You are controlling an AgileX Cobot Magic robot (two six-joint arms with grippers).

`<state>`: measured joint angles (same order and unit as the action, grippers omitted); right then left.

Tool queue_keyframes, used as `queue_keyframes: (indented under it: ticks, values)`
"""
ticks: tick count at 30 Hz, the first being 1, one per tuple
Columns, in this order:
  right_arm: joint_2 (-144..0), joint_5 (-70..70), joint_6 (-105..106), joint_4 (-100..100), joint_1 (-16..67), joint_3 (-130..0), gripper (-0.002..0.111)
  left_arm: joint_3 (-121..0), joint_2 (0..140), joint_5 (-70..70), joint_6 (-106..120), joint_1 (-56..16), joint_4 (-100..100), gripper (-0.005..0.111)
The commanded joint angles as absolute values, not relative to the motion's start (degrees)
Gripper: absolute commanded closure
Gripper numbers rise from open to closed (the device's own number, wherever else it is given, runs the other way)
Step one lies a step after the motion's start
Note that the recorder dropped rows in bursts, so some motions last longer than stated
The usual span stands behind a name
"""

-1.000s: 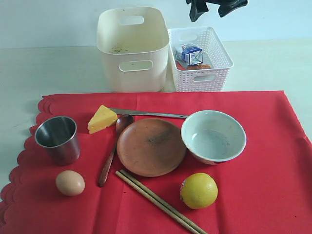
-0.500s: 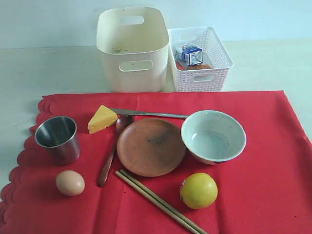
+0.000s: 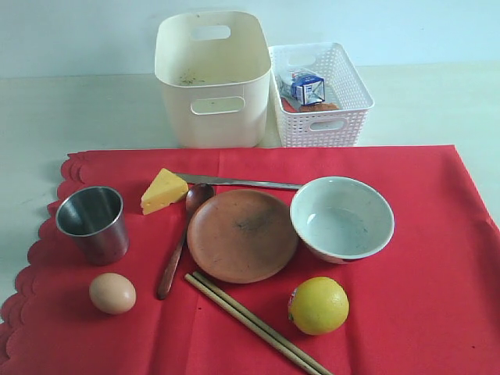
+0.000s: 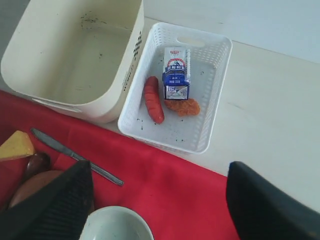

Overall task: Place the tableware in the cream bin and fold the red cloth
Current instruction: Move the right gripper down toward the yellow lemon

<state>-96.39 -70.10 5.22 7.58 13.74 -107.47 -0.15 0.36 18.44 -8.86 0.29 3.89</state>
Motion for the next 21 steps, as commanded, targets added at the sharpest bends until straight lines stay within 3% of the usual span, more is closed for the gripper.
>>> queue_keyframes:
  ticks: [1,21]
  values:
    - [-90.7,-70.0,6.6,7.3,13.5,-103.4,0.038,0.0,0.0,18.3,-8.9,-0.1,3.9,0.106]
    - [-69.0,-70.0,16.7,13.8,13.5,-84.8,0.038,0.0,0.0,18.3,-8.9,-0.1,3.9,0.106]
